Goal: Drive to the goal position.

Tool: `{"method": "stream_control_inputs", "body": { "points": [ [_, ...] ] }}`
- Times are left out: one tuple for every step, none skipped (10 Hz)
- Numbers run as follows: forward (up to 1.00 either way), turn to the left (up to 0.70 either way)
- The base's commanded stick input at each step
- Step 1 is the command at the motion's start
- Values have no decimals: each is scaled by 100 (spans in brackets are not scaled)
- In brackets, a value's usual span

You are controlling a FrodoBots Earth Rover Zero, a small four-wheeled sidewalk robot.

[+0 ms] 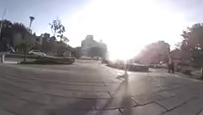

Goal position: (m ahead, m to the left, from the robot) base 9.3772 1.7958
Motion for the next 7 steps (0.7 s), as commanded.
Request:
{"method": "stream_control_inputs", "body": {
  "points": [
    [63,0],
    [63,0],
    [63,0],
    [63,0],
    [63,0],
    [63,0],
    [63,0]
  ]
}}
